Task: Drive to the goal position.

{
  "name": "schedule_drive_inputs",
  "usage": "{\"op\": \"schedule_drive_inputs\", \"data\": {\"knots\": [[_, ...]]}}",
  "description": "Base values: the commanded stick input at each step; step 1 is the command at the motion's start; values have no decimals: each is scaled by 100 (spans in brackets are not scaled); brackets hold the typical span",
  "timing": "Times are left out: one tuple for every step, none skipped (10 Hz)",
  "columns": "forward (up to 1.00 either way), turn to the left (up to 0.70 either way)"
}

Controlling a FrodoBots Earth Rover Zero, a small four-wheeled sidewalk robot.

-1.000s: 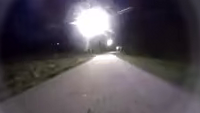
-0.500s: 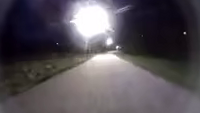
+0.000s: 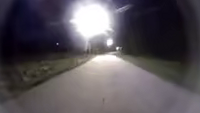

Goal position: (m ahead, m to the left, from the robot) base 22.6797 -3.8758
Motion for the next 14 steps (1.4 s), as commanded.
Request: {"op": "schedule_drive_inputs", "data": {"knots": [[100,-21],[100,-21],[100,-7],[100,-2],[100,0],[100,0],[100,0],[100,0],[100,0],[100,0],[100,0],[100,0],[100,0],[100,0]]}}
